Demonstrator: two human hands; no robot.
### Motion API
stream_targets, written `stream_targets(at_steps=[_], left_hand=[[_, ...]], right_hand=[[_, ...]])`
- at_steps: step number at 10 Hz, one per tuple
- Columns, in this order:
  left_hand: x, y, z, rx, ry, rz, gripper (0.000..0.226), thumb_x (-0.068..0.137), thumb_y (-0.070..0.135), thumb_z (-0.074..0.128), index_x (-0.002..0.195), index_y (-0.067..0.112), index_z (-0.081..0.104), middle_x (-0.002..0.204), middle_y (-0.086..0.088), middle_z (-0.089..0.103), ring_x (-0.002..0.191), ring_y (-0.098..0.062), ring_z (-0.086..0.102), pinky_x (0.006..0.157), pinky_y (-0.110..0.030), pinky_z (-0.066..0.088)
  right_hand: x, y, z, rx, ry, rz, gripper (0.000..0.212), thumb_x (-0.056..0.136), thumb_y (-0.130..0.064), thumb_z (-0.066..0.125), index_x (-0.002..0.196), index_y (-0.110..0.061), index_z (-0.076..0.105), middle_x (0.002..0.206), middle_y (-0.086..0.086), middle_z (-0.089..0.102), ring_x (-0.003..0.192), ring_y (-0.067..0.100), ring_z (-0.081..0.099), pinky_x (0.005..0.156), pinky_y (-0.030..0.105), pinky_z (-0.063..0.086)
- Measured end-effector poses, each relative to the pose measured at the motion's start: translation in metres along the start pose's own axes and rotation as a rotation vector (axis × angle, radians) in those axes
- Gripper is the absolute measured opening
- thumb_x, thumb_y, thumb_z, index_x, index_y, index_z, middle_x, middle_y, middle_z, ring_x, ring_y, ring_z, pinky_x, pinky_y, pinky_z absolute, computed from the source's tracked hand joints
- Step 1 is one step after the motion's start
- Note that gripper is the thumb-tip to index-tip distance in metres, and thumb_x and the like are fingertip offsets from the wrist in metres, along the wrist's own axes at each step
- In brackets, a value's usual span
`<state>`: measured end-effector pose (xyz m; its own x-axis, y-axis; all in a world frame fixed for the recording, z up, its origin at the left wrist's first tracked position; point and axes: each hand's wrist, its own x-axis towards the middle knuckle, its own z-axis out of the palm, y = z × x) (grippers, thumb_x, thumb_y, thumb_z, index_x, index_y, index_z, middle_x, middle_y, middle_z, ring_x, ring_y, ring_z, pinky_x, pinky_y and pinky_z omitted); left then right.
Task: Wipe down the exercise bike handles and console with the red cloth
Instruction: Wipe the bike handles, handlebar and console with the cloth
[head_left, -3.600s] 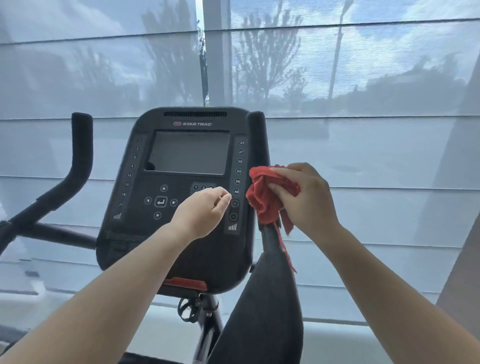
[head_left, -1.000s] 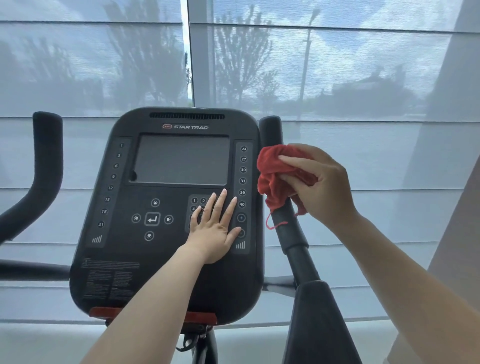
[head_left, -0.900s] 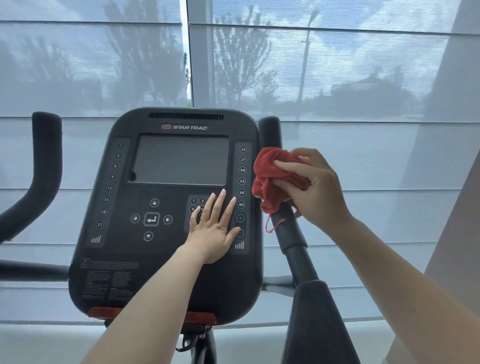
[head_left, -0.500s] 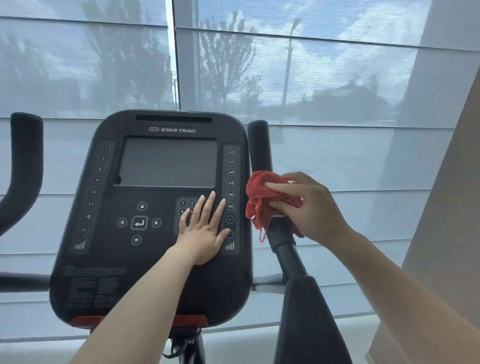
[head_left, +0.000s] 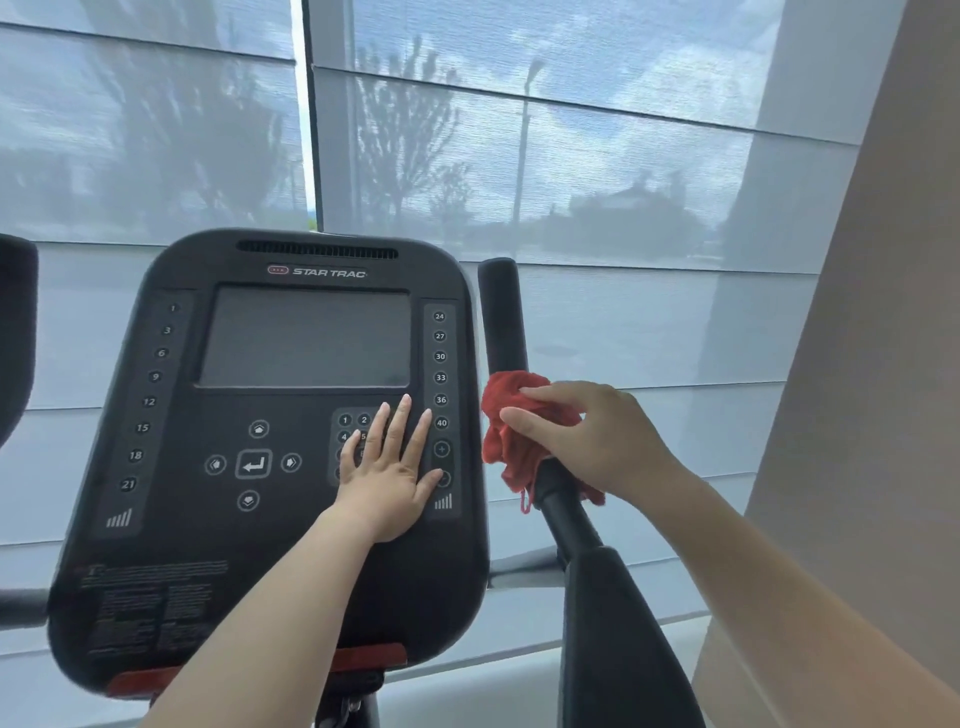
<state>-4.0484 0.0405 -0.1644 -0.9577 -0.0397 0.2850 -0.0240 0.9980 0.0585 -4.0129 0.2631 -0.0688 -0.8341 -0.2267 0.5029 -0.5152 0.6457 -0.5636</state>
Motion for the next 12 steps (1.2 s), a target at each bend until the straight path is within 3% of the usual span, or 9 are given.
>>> stream_targets(at_steps=[2,3,5,6,7,8,10,12], left_hand=[[0.000,-0.001,0.000,-0.003,-0.002,0.014,0.066,0.097,0.053,0.018,0.145,0.033,-0.022,0.149,0.009,-0.037,0.139,-0.015,-0.030,0.115,-0.042,-0.009],[0.000,-0.002,0.001,-0.015,0.009,0.020,0.066,0.096,0.053,0.018,0.145,0.033,-0.021,0.150,0.009,-0.037,0.140,-0.015,-0.029,0.115,-0.043,-0.009],[0.000,-0.003,0.003,-0.029,0.029,0.028,0.066,0.096,0.054,0.019,0.146,0.034,-0.020,0.150,0.009,-0.035,0.140,-0.014,-0.029,0.114,-0.042,-0.009],[0.001,-0.003,0.003,-0.031,0.034,0.027,0.066,0.096,0.055,0.019,0.146,0.034,-0.019,0.150,0.010,-0.035,0.140,-0.014,-0.029,0.114,-0.042,-0.009],[0.000,-0.003,0.003,-0.033,0.031,0.027,0.066,0.096,0.054,0.020,0.145,0.034,-0.020,0.150,0.010,-0.036,0.140,-0.014,-0.029,0.114,-0.042,-0.010],[0.000,-0.004,0.004,-0.034,0.037,0.026,0.066,0.096,0.054,0.020,0.145,0.034,-0.020,0.150,0.010,-0.036,0.140,-0.014,-0.030,0.114,-0.042,-0.011],[0.001,-0.003,0.003,-0.041,0.037,0.028,0.066,0.097,0.053,0.020,0.145,0.034,-0.021,0.139,0.014,-0.043,0.139,-0.014,-0.030,0.114,-0.042,-0.012],[-0.001,-0.003,0.003,-0.033,0.037,0.019,0.066,0.097,0.053,0.020,0.144,0.035,-0.022,0.144,0.013,-0.041,0.139,-0.013,-0.031,0.113,-0.042,-0.012]], right_hand=[[0.002,-0.010,0.013,-0.008,0.144,0.030,0.019,0.075,-0.039,0.073,0.092,-0.031,0.073,0.091,-0.017,0.065,0.087,0.002,0.056,0.074,0.012,0.039],[-0.003,-0.005,0.018,-0.058,0.130,-0.041,0.018,0.074,-0.031,0.075,0.093,-0.030,0.073,0.097,-0.013,0.065,0.085,0.000,0.055,0.080,0.012,0.042],[-0.005,0.001,0.015,-0.006,0.119,-0.078,0.028,0.070,-0.027,0.079,0.098,-0.029,0.072,0.098,-0.022,0.057,0.089,-0.012,0.053,0.082,-0.001,0.034],[-0.007,-0.001,0.018,-0.040,0.091,-0.108,0.029,0.069,-0.024,0.080,0.097,-0.028,0.072,0.101,-0.016,0.059,0.093,-0.002,0.054,0.086,0.006,0.037],[-0.002,-0.003,0.010,0.027,0.117,-0.108,0.025,0.069,-0.015,0.080,0.089,-0.027,0.073,0.093,-0.016,0.059,0.086,-0.010,0.054,0.078,-0.002,0.034],[0.013,-0.012,-0.005,0.084,0.254,-0.151,0.025,0.069,-0.013,0.080,0.090,-0.024,0.074,0.095,-0.014,0.061,0.085,-0.009,0.054,0.080,-0.004,0.032],[0.068,-0.034,-0.020,0.095,0.466,-0.356,0.029,0.072,-0.016,0.077,0.100,-0.021,0.072,0.107,-0.004,0.062,0.097,0.001,0.054,0.090,0.003,0.035],[0.087,-0.031,0.008,0.116,0.291,-0.385,0.041,0.080,-0.028,0.071,0.121,-0.026,0.061,0.132,-0.007,0.050,0.119,0.002,0.045,0.102,0.009,0.031]])
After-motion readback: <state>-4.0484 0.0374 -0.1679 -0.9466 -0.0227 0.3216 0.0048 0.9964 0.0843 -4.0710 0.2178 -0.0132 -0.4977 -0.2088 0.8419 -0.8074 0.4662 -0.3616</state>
